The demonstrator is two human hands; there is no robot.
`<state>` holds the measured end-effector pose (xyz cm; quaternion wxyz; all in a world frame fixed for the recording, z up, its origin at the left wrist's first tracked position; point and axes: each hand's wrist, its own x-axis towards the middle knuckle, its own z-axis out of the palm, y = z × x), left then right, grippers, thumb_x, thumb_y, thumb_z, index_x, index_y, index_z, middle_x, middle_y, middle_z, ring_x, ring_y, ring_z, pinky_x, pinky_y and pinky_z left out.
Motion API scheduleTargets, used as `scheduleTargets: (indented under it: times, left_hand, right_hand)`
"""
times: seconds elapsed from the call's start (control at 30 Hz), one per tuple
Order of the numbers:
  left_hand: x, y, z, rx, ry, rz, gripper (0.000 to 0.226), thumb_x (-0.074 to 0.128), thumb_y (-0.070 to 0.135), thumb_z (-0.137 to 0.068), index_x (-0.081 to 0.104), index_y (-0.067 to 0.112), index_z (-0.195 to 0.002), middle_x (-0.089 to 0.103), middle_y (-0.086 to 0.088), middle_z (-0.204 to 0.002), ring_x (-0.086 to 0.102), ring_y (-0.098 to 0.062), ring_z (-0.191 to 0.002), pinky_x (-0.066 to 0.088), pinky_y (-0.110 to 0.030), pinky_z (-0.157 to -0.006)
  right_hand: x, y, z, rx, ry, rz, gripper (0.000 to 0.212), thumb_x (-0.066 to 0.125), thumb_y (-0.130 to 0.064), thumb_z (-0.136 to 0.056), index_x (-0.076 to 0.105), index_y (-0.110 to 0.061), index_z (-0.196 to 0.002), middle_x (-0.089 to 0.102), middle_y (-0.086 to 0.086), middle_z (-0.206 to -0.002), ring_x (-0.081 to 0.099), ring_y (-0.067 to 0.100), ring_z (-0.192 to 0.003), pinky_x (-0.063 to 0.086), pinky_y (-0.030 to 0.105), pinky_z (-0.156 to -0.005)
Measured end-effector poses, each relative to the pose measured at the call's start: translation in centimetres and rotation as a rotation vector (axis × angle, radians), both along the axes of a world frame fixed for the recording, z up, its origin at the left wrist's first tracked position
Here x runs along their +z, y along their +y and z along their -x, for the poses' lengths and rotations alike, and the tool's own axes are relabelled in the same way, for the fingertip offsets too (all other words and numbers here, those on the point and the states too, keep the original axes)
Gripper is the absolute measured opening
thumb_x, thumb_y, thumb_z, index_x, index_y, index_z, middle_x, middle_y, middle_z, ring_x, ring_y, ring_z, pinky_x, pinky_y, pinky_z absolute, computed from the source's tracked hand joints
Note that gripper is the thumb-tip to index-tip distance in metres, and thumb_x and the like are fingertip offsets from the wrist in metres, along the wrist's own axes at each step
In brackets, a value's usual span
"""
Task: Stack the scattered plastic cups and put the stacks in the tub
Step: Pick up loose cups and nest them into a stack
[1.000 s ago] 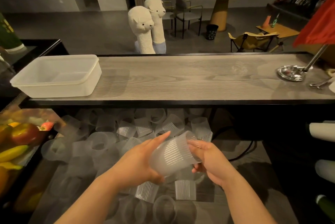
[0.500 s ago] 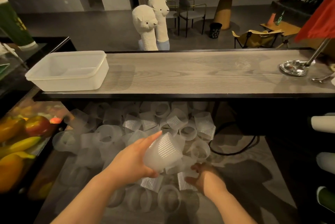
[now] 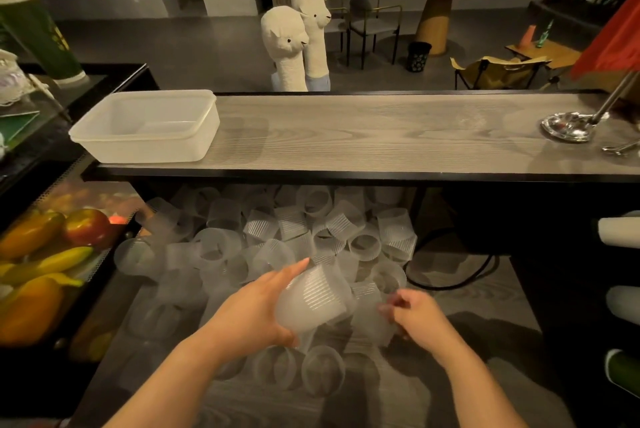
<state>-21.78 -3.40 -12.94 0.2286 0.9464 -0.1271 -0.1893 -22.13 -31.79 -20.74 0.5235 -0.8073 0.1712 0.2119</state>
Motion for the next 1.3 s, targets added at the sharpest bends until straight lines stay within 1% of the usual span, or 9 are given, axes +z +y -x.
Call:
scheduleTargets:
  times: [0.13, 0.23, 0.5, 0.63, 0.73, 0.87, 1.0, 1.2, 1.3]
  left_hand:
    - [-0.3, -0.3, 0.5, -0.01, 0.006, 0.019, 0.117, 0.083, 0.039, -0.064, 0.002, 0.067, -0.144, 0.036, 0.033, -0.129, 0.043, -0.001, -0.116, 0.047, -0.027, -0.095]
    - [-0.2, -0.7, 0.7, 0.001, 0.012, 0.058, 0.119, 0.085, 0.04, -0.061, 0.004, 0.067, -0.144, 0.037, 0.035, -0.125, 0.044, -0.002, -0.116, 0.046, -0.026, -0.094]
    - [0.5, -0.1, 0.9, 0.071, -0.042, 0.09, 0.117, 0.083, 0.043, -0.059, 0.001, 0.078, -0.135, 0.05, 0.025, -0.125, 0.054, -0.005, -0.106, 0.053, -0.03, -0.087]
    - [0.5, -0.2, 0.7, 0.113, -0.046, 0.072, 0.115, 0.084, 0.044, -0.061, 0.005, 0.071, -0.141, 0.051, 0.019, -0.126, 0.056, -0.007, -0.103, 0.055, -0.033, -0.086]
    - [0.6, 0.4, 0.5, 0.139, -0.06, 0.051, 0.116, 0.084, 0.048, -0.062, 0.004, 0.067, -0.144, 0.048, 0.018, -0.133, 0.054, -0.007, -0.111, 0.053, -0.035, -0.09]
    - [0.7, 1.2, 0.4, 0.166, -0.069, 0.017, 0.116, 0.083, 0.052, -0.06, 0.003, 0.067, -0.143, 0.046, 0.021, -0.137, 0.05, -0.006, -0.117, 0.05, -0.034, -0.094]
    - [0.4, 1.5, 0.9, 0.137, -0.044, -0.011, 0.115, 0.081, 0.051, -0.063, 0.001, 0.067, -0.144, 0.047, 0.021, -0.132, 0.05, -0.005, -0.111, 0.051, -0.033, -0.092]
    - [0.2, 2.1, 1.4, 0.115, -0.022, -0.035, 0.117, 0.083, 0.05, -0.064, 0.0, 0.064, -0.146, 0.045, 0.023, -0.134, 0.049, -0.004, -0.11, 0.05, -0.031, -0.092]
    - [0.1, 2.4, 1.4, 0.114, -0.013, -0.037, 0.116, 0.083, 0.049, -0.064, 0.002, 0.063, -0.146, 0.045, 0.022, -0.137, 0.049, -0.005, -0.113, 0.049, -0.032, -0.094]
  right_hand:
    - [4.3, 0.6, 0.2, -0.223, -0.26, -0.313, 0.014, 0.067, -0.02, -0.091, 0.07, -0.025, -0.104, 0.069, 0.003, -0.08, 0.057, 0.016, -0.063, 0.051, 0.028, -0.06]
    - [6.1, 2.8, 0.5, -0.172, -0.354, -0.423, 0.024, 0.062, -0.013, -0.094, 0.072, -0.03, -0.107, 0.071, 0.004, -0.083, 0.06, 0.015, -0.065, 0.054, 0.027, -0.063]
    - [6.3, 5.5, 0.6, -0.086, -0.478, -0.276, 0.031, 0.063, -0.011, -0.094, 0.069, -0.037, -0.11, 0.072, -0.005, -0.081, 0.06, 0.006, -0.063, 0.054, 0.021, -0.067]
    - [6.8, 6.5, 0.7, 0.149, -0.348, -0.296, 0.035, 0.056, -0.014, -0.098, 0.065, -0.043, -0.116, 0.072, -0.015, -0.096, 0.063, 0.009, -0.065, 0.057, 0.025, -0.071]
    - [5.9, 5.7, -0.1, -0.005, -0.321, -0.262, 0.03, 0.053, -0.025, -0.1, 0.061, -0.047, -0.119, 0.07, -0.019, -0.108, 0.064, 0.007, -0.07, 0.058, 0.028, -0.075]
    - [0.8, 4.1, -1.4, -0.154, -0.184, 0.316, 0.042, 0.062, -0.039, -0.093, 0.052, -0.036, -0.135, 0.064, 0.0, -0.118, 0.062, 0.021, -0.105, 0.054, 0.04, -0.084]
    - [-4.4, 4.6, -2.1, 0.033, 0.142, 0.421, 0.066, 0.064, -0.053, -0.085, 0.037, -0.038, -0.143, 0.05, 0.009, -0.14, 0.053, 0.033, -0.124, 0.051, 0.049, -0.094]
    - [-5.2, 4.6, -1.6, -0.02, 0.126, 0.45, 0.052, 0.053, -0.049, -0.093, 0.036, -0.036, -0.141, 0.059, 0.006, -0.133, 0.056, 0.032, -0.123, 0.048, 0.047, -0.095]
    - [-3.8, 3.9, -0.8, -0.168, 0.117, 0.403, 0.045, 0.051, -0.042, -0.095, 0.042, -0.04, -0.138, 0.064, 0.003, -0.112, 0.062, 0.029, -0.104, 0.052, 0.043, -0.085]
